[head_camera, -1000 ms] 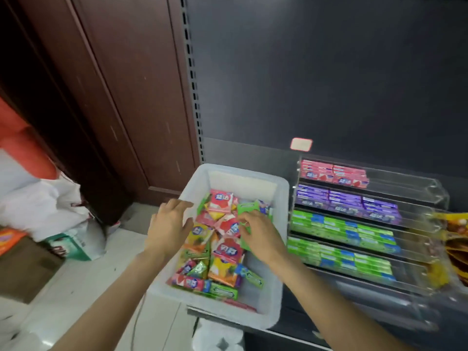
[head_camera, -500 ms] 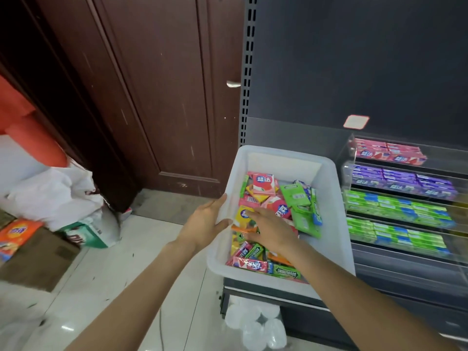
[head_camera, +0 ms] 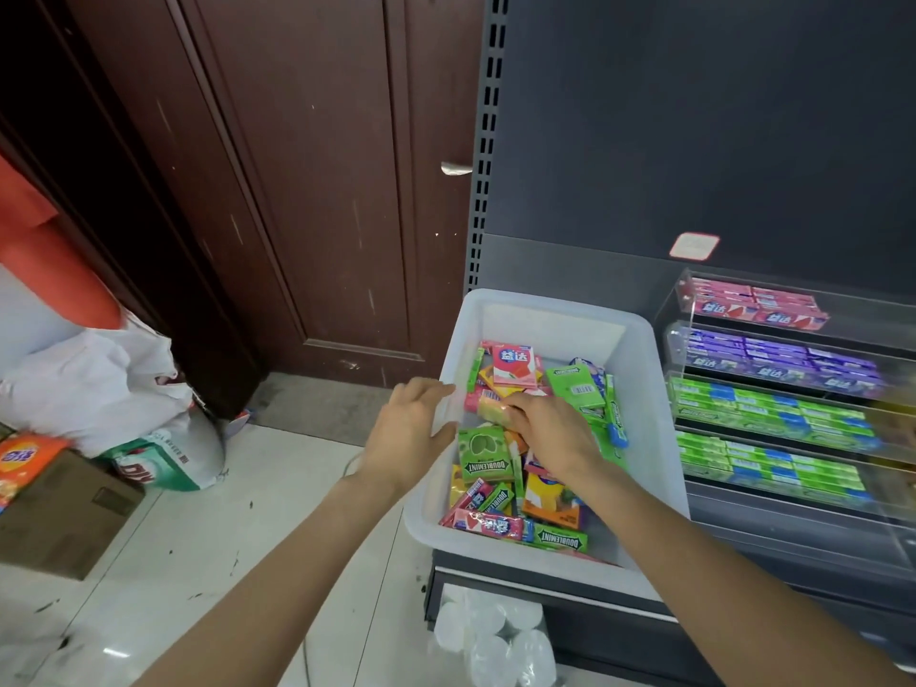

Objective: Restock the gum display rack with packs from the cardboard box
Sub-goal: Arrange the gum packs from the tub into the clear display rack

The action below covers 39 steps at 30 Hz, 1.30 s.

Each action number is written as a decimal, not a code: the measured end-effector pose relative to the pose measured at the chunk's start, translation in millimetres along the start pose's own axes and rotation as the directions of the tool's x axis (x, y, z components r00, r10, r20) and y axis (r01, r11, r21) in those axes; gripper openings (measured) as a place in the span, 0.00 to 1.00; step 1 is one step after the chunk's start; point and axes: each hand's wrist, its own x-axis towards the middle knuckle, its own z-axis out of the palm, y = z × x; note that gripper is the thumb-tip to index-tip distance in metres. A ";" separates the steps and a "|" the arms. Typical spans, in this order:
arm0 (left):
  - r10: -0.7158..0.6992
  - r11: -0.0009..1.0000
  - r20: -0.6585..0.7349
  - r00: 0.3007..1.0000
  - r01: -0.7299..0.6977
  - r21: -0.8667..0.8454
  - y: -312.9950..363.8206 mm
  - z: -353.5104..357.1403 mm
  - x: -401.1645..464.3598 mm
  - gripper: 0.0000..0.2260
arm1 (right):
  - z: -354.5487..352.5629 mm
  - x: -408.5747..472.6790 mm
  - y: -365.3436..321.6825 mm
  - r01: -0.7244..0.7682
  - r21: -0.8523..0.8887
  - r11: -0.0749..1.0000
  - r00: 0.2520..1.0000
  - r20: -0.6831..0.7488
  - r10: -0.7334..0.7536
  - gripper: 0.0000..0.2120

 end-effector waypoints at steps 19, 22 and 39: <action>-0.419 0.641 0.189 0.888 0.436 -0.632 52.2 14.1 26.0 0.20 | -9.6 -41.9 47.5 -0.007 0.166 0.986 0.981 0.191 -0.026 0.27; -0.354 0.743 0.121 0.927 0.358 -0.565 47.9 6.7 16.2 0.20 | -2.3 -44.0 44.3 0.059 -0.026 0.998 0.931 0.361 -0.046 0.32; -0.280 0.772 0.134 0.950 0.306 -0.557 38.9 1.4 -4.5 0.19 | -1.9 -43.8 34.8 0.191 -0.228 0.955 0.897 0.436 -0.075 0.34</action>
